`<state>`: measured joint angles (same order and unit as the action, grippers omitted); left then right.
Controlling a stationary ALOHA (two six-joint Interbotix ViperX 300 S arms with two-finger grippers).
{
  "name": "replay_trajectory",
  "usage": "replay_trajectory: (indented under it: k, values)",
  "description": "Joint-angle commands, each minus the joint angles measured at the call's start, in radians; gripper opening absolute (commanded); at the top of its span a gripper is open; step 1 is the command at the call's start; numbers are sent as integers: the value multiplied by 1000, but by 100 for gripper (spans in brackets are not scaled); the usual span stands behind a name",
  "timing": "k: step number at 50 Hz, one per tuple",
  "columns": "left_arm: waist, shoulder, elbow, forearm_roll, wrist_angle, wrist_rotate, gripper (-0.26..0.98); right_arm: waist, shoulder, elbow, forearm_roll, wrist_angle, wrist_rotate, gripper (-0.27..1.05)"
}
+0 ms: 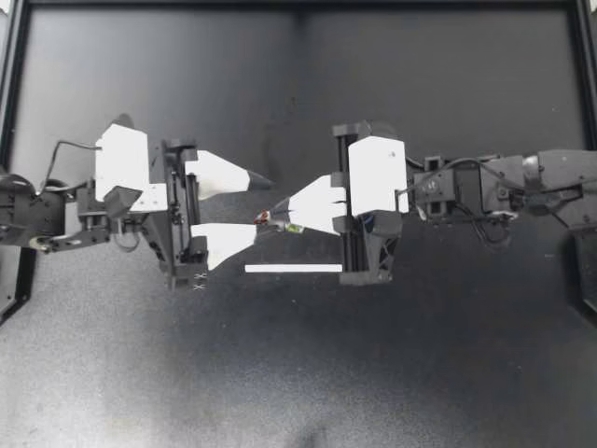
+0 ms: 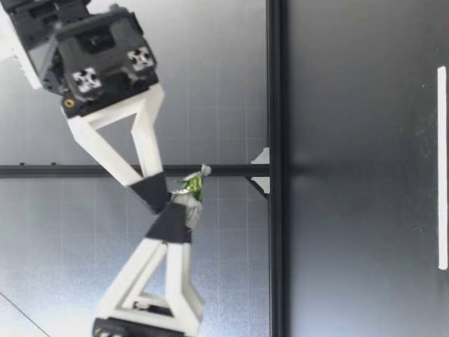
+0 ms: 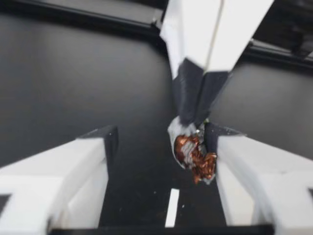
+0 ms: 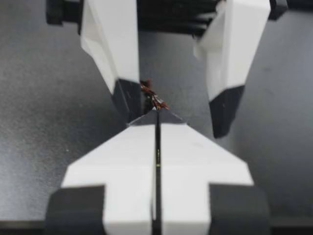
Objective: Pick up the candy and unwrap it.
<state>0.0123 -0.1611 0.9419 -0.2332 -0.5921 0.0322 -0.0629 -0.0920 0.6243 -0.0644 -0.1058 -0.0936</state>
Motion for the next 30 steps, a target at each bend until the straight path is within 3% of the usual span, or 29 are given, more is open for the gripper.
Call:
replay_trajectory:
  k: [1,8,30]
  values:
    - [20,3,-14,-14,-9,-2,57,18,-37,-15,3,-5,5,-16]
    - [41,35,-2,-46,-26,0,57,31,-54,-17,2,-3,14,-16]
    - [41,29,9,-46,-40,12,57,-12,-44,-2,3,60,32,-16]
